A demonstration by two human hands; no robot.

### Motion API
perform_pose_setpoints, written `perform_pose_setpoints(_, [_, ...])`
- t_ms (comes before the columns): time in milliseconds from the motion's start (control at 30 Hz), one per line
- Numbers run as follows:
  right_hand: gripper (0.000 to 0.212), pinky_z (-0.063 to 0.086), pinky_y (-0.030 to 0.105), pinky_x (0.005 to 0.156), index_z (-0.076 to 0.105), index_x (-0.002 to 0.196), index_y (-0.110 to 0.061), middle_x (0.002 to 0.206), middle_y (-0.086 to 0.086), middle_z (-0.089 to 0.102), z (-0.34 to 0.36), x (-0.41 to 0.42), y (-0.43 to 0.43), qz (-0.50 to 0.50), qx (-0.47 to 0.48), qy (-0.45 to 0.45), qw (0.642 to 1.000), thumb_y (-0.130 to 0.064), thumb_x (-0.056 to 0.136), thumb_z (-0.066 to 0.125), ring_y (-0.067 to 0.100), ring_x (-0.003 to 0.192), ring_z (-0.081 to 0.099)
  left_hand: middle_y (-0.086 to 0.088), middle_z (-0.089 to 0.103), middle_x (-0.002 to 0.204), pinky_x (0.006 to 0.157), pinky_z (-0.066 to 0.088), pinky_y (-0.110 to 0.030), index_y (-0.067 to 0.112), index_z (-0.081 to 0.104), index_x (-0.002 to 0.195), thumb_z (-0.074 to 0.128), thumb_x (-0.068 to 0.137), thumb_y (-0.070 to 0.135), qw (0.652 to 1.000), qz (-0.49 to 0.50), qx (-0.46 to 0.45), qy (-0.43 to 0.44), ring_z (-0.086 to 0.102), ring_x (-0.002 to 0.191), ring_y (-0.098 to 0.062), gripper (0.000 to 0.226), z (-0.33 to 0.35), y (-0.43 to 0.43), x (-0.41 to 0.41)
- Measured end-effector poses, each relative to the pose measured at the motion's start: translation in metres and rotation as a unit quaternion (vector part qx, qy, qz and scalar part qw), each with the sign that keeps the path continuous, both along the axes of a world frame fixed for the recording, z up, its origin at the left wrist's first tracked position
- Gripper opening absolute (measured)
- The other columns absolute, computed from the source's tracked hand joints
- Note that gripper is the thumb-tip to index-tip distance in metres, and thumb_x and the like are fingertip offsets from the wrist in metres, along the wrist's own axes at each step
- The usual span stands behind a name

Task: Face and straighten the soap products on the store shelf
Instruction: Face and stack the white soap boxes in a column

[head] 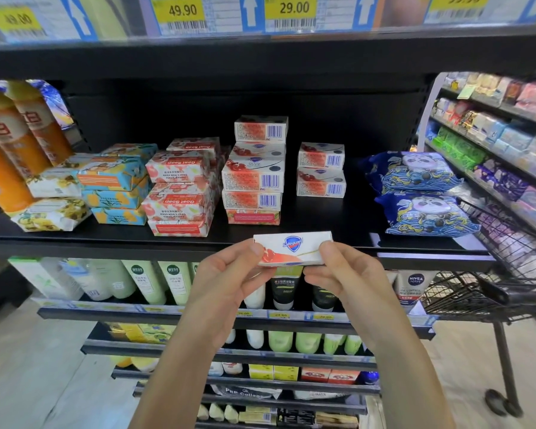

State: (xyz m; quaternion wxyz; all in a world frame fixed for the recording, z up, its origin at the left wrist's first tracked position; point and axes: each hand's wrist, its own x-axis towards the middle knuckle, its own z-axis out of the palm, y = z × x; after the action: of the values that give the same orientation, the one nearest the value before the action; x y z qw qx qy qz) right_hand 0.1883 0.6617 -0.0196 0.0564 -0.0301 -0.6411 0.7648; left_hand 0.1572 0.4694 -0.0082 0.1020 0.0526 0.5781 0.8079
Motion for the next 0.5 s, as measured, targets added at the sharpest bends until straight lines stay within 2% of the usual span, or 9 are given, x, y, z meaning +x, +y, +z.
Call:
perform_pose_setpoints(167, [0.049, 0.056, 0.033, 0.098, 0.069, 0.123, -0.01, 0.113, 0.005, 0.078, 0.0005, -0.0002, 0.0009, 0.012, -0.02, 0.001, 1.0, -0.04, 0.085, 0.068, 0.019, 0.11, 0.072, -0.014, 0.075, 0.117, 0.109, 0.049, -0.043, 0.002, 0.061, 0.133, 0.069, 0.082, 0.03, 1.0, 0.003, 0.009, -0.017, 0.069, 0.117, -0.025, 0.059, -0.0018, 0.001, -0.0023])
perform_pose_setpoints(367, [0.047, 0.049, 0.04, 0.105, 0.067, 0.129, -0.013, 0.118, 0.007, 0.076, -0.0016, -0.0007, 0.0033, 0.019, -0.037, 0.014, 0.999, -0.03, 0.086, 0.069, 0.022, 0.117, 0.069, -0.011, 0.076, 0.116, 0.104, 0.05, -0.036, 0.014, 0.061, 0.136, 0.069, 0.08, 0.029, 1.0, 0.008, 0.012, -0.018, 0.07, 0.109, -0.017, 0.058, 0.0009, 0.0021, -0.0032])
perform_pose_setpoints(500, [0.05, 0.054, 0.03, 0.097, 0.064, 0.131, -0.018, 0.123, 0.002, 0.074, -0.0039, -0.0015, 0.0075, 0.028, -0.035, 0.052, 0.998, -0.019, 0.081, 0.071, 0.02, 0.116, 0.069, -0.009, 0.073, 0.124, 0.106, 0.052, -0.036, 0.009, 0.061, 0.135, 0.061, 0.091, 0.034, 1.0, -0.006, 0.026, -0.016, 0.068, 0.119, -0.02, 0.051, 0.002, 0.0029, -0.0033])
